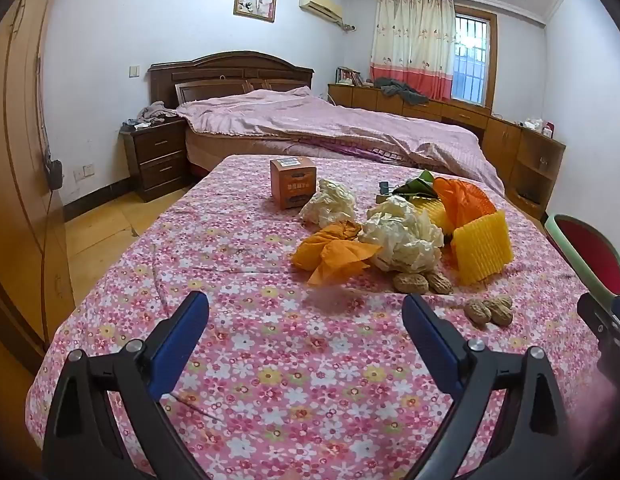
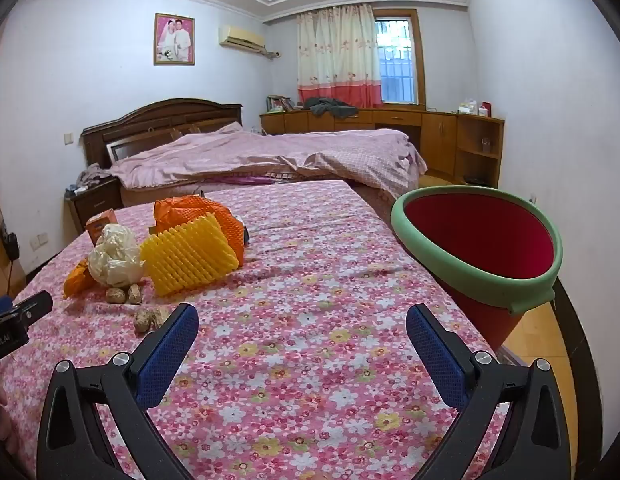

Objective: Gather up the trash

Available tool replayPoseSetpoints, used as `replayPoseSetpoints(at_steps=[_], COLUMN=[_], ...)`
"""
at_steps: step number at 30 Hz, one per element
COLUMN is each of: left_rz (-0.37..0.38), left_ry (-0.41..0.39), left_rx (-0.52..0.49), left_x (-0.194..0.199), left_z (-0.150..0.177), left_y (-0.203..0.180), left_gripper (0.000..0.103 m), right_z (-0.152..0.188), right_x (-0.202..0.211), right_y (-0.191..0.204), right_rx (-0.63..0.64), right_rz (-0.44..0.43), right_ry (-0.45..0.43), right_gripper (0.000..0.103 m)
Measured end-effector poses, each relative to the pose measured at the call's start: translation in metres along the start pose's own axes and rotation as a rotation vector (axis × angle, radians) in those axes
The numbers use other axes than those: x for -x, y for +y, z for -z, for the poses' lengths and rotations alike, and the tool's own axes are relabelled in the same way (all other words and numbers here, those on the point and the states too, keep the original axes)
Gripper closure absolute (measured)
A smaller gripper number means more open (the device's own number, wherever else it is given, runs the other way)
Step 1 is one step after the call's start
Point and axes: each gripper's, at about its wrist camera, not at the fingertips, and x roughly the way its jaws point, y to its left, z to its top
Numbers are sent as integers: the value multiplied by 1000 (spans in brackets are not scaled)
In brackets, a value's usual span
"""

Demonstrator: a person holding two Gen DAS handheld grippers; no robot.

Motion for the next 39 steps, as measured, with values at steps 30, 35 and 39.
replayPoseSetpoints(at_steps=[30,35,39], left_rz=[2,2,3], left_ry=[6,6,5], left_rx=[3,4,4], left_x=[0,0,0], left_z=[0,0,0], left_y=[0,0,0], left_gripper=[6,6,6], right_z=[0,0,0], right_x=[1,1,1], right_y=[1,1,1], right_rx=[4,5,5], right_rz=[3,3,3], right_ry=[2,2,2], right_gripper=[0,0,0])
